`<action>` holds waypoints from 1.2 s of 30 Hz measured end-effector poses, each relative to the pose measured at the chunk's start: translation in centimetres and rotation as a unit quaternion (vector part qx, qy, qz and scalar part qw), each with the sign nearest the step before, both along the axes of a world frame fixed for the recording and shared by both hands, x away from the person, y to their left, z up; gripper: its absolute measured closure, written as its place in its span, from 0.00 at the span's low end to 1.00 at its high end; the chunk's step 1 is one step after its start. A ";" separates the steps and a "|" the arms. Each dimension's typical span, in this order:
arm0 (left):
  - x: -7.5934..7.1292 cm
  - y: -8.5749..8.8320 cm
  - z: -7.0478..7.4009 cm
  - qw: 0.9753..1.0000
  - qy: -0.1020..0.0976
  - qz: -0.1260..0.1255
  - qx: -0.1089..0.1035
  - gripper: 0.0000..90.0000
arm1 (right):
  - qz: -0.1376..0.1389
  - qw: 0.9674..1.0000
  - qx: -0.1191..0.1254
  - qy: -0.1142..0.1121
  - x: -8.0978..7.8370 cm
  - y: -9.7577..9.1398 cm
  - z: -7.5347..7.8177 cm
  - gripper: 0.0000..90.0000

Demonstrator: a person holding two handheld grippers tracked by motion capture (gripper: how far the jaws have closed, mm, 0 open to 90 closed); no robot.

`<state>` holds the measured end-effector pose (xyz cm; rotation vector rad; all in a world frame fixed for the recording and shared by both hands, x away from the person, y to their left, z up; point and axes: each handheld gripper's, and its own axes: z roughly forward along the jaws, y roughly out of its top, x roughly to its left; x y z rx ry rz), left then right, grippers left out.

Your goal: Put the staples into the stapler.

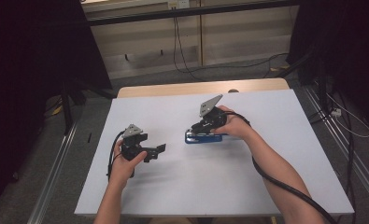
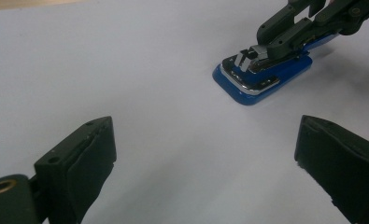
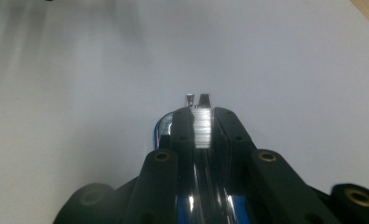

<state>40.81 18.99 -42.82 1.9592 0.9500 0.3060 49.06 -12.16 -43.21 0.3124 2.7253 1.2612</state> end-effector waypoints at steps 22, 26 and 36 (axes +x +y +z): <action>0.1 0.0 -0.1 1.000 0.003 0.000 -0.002 0.06 | 0.000 1.000 0.001 0.003 0.2 0.6 -0.3 0.81; 0.1 0.0 -0.1 1.000 0.003 0.001 -0.004 0.06 | -0.001 1.000 0.001 0.000 -0.1 0.6 -0.1 0.75; 0.1 -0.3 -0.1 1.000 0.002 -0.003 -0.005 0.06 | -0.065 0.997 0.031 0.001 -1.2 -1.6 1.0 0.46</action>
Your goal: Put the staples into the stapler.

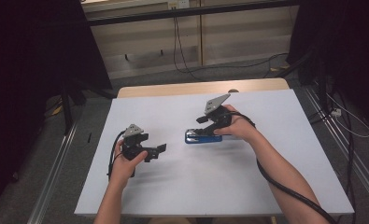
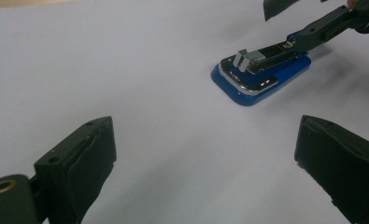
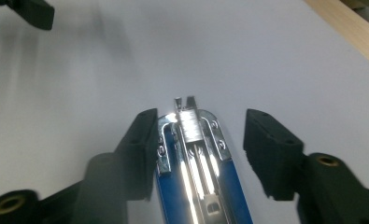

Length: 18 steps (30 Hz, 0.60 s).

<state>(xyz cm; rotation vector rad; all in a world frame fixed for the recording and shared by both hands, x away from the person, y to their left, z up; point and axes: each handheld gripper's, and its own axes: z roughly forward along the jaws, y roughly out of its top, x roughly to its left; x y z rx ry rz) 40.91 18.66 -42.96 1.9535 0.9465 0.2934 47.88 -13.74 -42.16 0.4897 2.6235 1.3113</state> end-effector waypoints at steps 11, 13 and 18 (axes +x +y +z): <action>-0.1 0.1 0.1 1.000 -0.003 0.001 -0.003 0.06 | -0.084 0.996 0.003 -0.010 -2.0 -2.2 0.2 0.22; -0.1 0.1 0.1 1.000 -0.004 0.000 -0.001 0.06 | -0.105 0.994 0.005 -0.014 -2.3 -2.6 0.2 0.16; 0.0 -0.1 0.1 1.000 -0.004 -0.005 0.003 0.06 | -0.137 0.990 0.004 -0.018 -3.2 -3.7 0.3 0.13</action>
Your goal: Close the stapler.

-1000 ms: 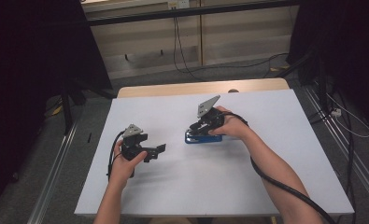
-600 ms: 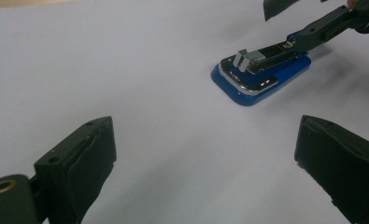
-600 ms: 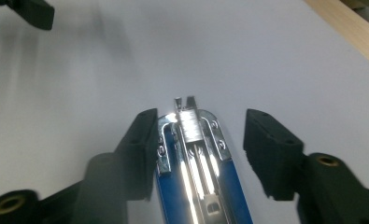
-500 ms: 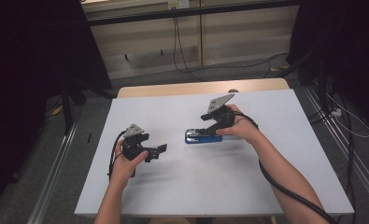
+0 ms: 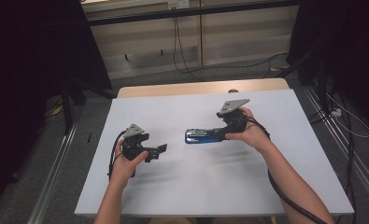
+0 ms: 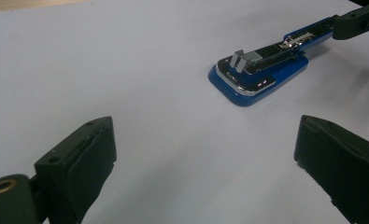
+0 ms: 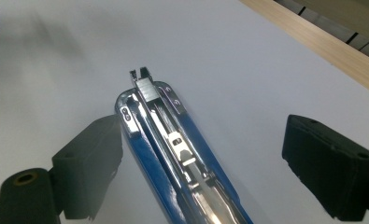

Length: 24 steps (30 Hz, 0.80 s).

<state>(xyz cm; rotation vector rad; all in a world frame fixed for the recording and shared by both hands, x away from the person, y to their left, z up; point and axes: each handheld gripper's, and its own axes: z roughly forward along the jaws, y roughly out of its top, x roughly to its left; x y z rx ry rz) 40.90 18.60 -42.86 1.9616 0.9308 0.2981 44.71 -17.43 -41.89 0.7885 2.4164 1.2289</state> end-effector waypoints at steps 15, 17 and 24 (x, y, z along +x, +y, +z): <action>-0.1 -0.7 0.0 1.000 -0.003 -0.007 0.001 0.07 | -0.076 0.997 0.016 -0.019 -3.2 -3.0 0.2 0.11; -0.1 -0.8 -0.1 1.000 -0.004 -0.012 0.011 0.07 | -0.083 0.996 0.014 -0.022 -3.6 -3.4 0.1 0.11; -0.2 -1.9 0.0 1.000 -0.013 -0.022 0.014 0.12 | -0.113 0.993 0.022 -0.031 -5.3 -4.8 0.0 0.14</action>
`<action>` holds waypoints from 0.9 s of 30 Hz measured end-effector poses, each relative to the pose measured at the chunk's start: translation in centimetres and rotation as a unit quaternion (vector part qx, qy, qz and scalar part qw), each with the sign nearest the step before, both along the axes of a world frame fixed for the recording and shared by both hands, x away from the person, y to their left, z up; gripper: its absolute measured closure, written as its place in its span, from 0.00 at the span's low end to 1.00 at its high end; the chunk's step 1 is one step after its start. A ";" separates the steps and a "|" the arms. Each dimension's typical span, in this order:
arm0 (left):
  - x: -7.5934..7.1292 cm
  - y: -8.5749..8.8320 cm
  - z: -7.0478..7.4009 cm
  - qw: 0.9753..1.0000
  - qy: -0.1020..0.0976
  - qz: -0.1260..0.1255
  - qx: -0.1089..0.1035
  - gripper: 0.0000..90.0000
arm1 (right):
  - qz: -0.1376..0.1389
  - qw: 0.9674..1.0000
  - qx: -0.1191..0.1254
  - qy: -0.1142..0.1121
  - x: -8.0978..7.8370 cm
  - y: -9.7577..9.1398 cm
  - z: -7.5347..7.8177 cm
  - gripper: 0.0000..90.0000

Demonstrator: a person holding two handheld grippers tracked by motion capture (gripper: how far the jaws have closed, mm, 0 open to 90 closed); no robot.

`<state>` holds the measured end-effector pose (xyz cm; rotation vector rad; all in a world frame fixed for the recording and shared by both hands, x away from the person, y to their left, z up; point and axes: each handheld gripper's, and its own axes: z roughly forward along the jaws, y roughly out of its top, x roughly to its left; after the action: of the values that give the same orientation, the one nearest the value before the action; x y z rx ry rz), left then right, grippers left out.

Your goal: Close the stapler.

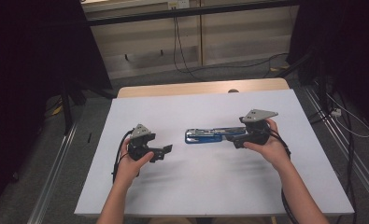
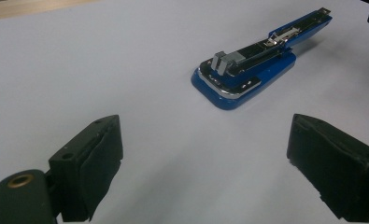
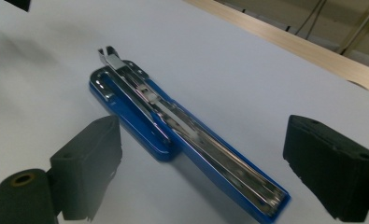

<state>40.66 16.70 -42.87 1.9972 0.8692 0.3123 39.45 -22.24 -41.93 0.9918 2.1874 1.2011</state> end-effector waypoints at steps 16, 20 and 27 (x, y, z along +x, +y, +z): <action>0.5 -1.2 -0.5 1.000 0.020 0.020 0.003 0.32 | -0.092 0.996 -0.013 -0.013 -1.8 -2.7 0.3 0.52; 0.8 -1.9 -1.0 1.000 0.013 0.021 0.008 0.39 | -0.113 0.993 -0.018 -0.008 -1.7 -3.3 -0.6 0.67; 1.6 -3.3 -1.9 1.000 0.012 0.016 0.023 0.53 | -0.152 0.988 -0.003 0.024 -1.5 -4.9 -2.8 0.79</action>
<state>42.28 13.36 -44.76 2.0343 0.9184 0.3296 37.98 -27.16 -44.73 1.3073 1.9814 1.0376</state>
